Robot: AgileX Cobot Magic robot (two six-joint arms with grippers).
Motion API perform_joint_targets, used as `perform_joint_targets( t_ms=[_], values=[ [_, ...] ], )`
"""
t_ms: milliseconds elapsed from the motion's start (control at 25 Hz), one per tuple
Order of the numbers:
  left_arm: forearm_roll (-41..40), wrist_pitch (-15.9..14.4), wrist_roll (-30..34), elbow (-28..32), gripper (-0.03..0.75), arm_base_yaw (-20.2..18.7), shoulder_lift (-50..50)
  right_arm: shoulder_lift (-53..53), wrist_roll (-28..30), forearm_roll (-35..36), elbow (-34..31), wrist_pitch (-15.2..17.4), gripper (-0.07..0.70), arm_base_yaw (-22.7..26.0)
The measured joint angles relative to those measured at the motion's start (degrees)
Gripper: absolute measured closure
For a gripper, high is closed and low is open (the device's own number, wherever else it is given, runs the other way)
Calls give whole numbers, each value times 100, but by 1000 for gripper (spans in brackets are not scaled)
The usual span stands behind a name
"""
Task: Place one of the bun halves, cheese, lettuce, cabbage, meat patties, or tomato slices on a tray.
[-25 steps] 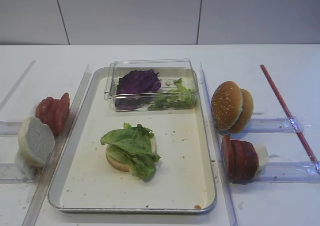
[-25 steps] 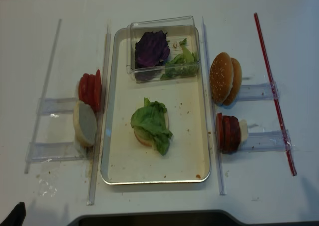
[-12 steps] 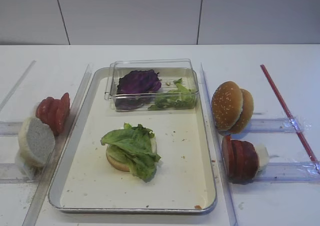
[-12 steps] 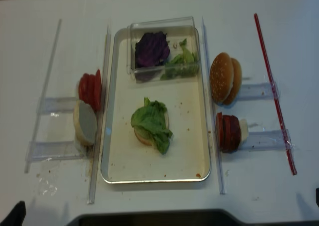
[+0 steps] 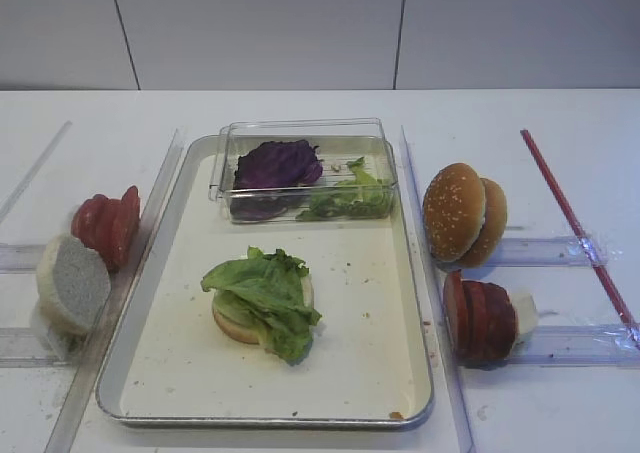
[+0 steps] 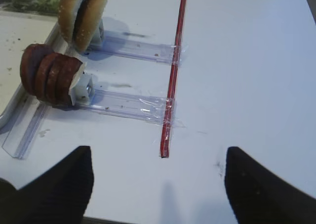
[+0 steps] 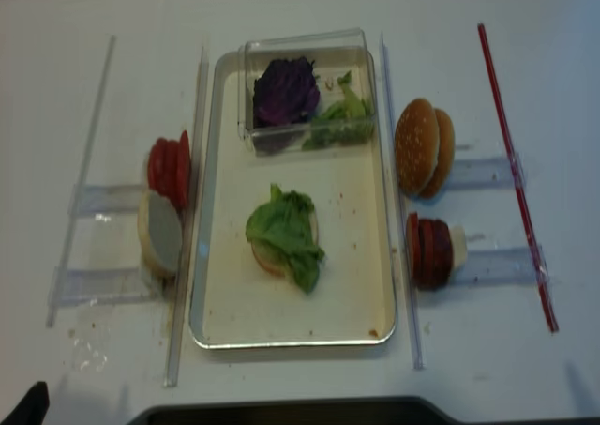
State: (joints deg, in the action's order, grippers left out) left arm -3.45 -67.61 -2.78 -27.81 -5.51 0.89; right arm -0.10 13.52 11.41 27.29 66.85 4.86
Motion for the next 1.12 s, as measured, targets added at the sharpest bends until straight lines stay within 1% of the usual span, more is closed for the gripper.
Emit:
perform_joint_targets(
  t_ms=[160, 360, 640, 1120],
  values=[
    [0, 0, 10, 0, 223, 0, 0, -78, -37, 0, -26, -86, 69, 0],
    [0, 0, 21, 0, 223, 0, 0, -78, -45, -9, -50, -86, 69, -27],
    [11, 0, 21, 0, 223, 0, 0, -78, -450, -277, -50, -112, 69, -110],
    [11, 0, 21, 0, 223, 0, 0, -78, -566, -302, -50, -123, 69, -110]
  ],
)
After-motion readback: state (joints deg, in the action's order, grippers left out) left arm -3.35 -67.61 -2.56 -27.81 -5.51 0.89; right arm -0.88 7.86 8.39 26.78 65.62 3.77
